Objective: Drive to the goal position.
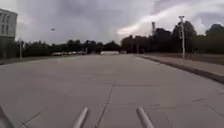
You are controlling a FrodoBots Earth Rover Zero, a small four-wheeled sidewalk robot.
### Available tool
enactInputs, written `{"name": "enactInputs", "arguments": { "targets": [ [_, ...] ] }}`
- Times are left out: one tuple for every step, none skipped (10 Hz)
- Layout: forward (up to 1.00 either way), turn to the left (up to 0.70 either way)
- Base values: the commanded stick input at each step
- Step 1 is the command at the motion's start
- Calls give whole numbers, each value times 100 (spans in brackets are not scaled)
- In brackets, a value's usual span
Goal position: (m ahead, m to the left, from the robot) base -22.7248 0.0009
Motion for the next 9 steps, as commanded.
{"name": "enactInputs", "arguments": {
  "targets": [
    [100, -27],
    [100, -27],
    [100, -27],
    [100, -27],
    [100, -27],
    [100, -27],
    [100, -27],
    [100, -27],
    [100, -27]
  ]
}}
